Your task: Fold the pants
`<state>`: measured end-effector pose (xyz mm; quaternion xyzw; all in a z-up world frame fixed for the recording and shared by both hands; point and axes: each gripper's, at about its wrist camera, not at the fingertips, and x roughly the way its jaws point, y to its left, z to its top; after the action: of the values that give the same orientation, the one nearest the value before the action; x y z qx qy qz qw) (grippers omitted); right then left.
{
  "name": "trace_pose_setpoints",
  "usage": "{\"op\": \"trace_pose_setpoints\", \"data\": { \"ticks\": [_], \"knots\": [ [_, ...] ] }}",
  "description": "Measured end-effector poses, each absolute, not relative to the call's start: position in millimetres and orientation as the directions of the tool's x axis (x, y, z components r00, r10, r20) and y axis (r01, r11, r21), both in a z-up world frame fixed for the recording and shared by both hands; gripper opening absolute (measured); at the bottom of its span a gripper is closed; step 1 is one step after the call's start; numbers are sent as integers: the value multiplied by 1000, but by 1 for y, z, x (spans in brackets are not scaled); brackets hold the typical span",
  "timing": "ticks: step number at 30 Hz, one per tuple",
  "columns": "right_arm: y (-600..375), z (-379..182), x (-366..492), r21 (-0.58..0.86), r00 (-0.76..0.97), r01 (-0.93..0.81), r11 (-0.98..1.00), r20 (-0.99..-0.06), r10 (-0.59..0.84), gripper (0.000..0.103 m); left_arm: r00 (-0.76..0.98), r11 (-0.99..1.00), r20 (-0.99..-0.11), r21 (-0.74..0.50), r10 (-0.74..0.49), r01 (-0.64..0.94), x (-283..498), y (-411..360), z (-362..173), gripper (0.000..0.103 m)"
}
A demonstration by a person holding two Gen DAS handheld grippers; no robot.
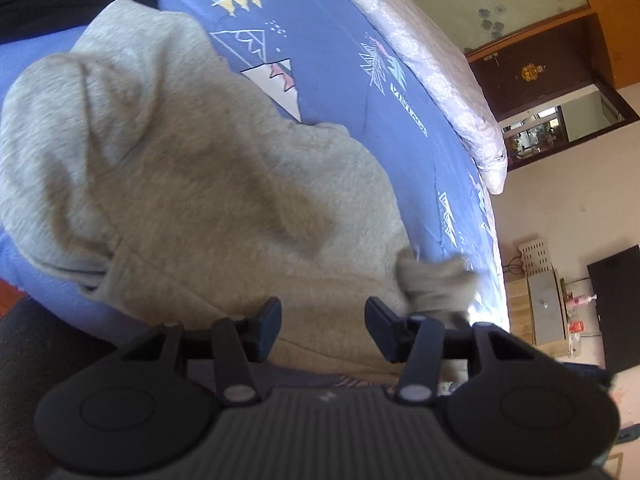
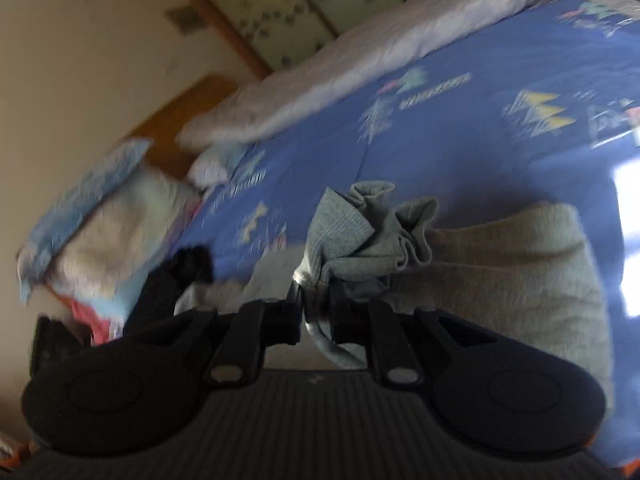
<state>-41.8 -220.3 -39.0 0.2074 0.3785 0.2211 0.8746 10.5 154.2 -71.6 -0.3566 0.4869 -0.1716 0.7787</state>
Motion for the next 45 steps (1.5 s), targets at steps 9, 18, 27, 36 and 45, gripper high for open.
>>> {"op": "trace_pose_setpoints", "data": {
  "ticks": [9,18,27,36,45],
  "knots": [
    [-191,-54,-40,525,553,-270,807,-602,576,60,496,636,-566,-771,-658,-35,2,174,-69,57],
    [-208,-40,-41,459,689,-184,869,-570,447,59,415,653,-562,-749,-716,114,41,103,-57,59],
    [-115,-42,-48,222,593,-514,828,-605,531,58,421,692,-606,-718,-675,76,45,104,-63,61],
    [-209,-35,-72,309,732,-202,929,-583,353,58,408,858,-757,-484,-510,174,52,43,-63,64],
    [-271,-50,-78,391,772,99,915,-610,177,46,442,928,-816,-312,-372,205,39,8,-59,64]
  ]
}}
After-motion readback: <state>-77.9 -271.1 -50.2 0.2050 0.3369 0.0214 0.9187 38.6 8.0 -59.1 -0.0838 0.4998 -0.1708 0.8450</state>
